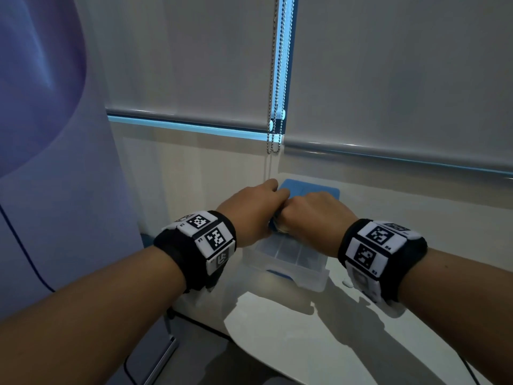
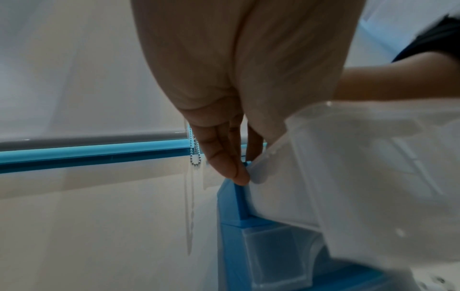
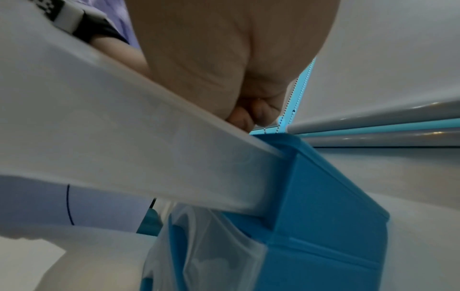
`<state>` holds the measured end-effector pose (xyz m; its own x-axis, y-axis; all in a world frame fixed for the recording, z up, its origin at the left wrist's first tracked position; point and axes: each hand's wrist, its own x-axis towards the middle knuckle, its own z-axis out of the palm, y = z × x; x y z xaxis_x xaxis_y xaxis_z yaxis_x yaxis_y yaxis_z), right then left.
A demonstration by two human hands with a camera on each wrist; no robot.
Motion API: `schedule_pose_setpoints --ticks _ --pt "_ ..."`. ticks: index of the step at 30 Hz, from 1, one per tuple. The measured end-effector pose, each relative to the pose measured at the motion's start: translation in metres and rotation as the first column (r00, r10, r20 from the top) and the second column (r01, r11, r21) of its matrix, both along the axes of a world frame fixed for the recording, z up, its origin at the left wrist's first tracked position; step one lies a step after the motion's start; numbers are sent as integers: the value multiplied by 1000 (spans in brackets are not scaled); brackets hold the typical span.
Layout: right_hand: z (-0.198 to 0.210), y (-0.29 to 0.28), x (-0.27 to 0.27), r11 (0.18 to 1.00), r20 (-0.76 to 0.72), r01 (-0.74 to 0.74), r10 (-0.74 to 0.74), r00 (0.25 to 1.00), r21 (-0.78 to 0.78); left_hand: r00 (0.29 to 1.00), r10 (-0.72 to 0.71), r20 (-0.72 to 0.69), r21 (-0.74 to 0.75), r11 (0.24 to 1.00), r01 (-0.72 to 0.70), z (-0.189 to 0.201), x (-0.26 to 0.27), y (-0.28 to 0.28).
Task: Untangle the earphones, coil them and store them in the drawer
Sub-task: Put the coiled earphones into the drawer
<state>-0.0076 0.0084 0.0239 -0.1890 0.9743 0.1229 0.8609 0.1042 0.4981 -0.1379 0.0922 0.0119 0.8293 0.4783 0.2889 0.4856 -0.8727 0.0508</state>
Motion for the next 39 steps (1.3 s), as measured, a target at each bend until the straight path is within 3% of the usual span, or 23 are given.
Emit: schedule_pose_setpoints --ticks 6,12,21,28,35,39 --pt "5 0 8 999 -182 37 -38 983 -9 1000 18 10 -39 999 -18 1 -3 2" --pt "14 -7 21 985 -418 142 -172 892 -100 999 37 9 -52 998 -36 2 -8 2" --pt "27 -20 42 993 -621 78 -117 775 -89 995 64 -76 -38 997 -67 13 -14 -5" --pt "35 -58 63 994 -720 97 -103 686 -49 998 63 -17 -61 996 -63 35 -9 -24" --pt "27 -117 103 973 -777 232 -155 610 -12 978 -122 167 -117 983 143 39 23 -77" --pt "6 -142 134 933 -780 322 -320 537 -160 960 -219 172 -222 941 254 12 62 -120"
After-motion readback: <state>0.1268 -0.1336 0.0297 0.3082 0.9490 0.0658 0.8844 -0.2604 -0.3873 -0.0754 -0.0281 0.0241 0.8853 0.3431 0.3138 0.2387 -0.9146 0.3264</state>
